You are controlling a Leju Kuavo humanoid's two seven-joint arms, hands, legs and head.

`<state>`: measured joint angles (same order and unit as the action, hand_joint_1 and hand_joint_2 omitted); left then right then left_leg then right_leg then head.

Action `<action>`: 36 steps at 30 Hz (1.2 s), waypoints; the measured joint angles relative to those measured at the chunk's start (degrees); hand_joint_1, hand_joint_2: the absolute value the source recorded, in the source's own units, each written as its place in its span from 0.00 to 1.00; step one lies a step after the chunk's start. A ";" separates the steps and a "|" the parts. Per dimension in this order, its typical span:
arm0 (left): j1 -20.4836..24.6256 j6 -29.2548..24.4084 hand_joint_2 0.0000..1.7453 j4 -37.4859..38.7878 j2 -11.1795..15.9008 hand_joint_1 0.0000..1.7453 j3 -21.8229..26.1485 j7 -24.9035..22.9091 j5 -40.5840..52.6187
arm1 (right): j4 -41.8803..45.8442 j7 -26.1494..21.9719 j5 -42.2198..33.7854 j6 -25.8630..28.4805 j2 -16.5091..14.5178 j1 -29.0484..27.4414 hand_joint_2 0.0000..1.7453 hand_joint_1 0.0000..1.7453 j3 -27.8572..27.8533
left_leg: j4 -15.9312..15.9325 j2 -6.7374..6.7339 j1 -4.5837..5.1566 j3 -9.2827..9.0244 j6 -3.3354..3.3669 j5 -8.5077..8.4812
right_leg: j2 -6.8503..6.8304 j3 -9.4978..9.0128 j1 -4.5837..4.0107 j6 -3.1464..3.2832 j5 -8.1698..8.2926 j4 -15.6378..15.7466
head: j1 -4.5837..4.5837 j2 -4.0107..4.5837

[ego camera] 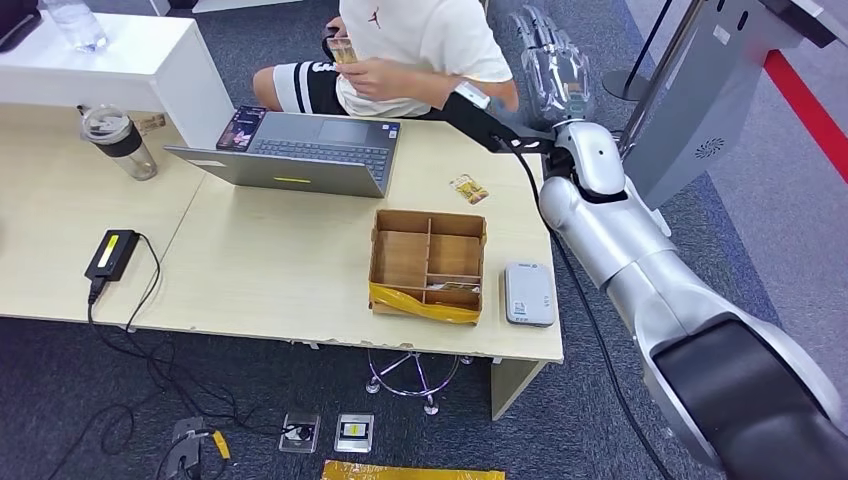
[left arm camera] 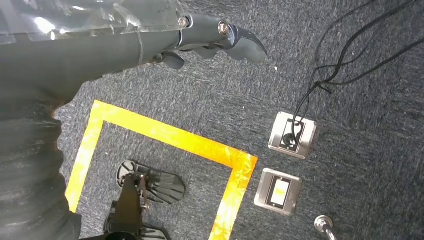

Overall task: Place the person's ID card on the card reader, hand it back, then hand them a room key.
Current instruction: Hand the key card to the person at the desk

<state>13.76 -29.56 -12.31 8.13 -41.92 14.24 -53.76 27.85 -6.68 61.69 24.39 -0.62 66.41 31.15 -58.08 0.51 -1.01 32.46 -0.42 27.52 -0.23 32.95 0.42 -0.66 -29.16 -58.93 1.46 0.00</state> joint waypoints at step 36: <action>-4.87 0.01 1.00 0.22 1.01 0.00 0.47 0.88 -5.71 | 54.41 5.63 -7.26 -9.69 7.23 -46.74 1.00 0.00 -2.72 | 0.01 -0.12 -0.04 -0.12 -0.08 0.10 | 0.10 -0.05 -0.04 0.05 -0.04 0.04 | 0.00 0.00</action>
<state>8.90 -29.55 -12.08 9.14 -41.45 15.12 -59.47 82.26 -1.05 54.43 14.70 6.61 19.67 28.42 -58.07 0.39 -1.05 32.35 -0.50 27.62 -0.13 32.90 0.38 -0.61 -29.20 -58.89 1.46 0.00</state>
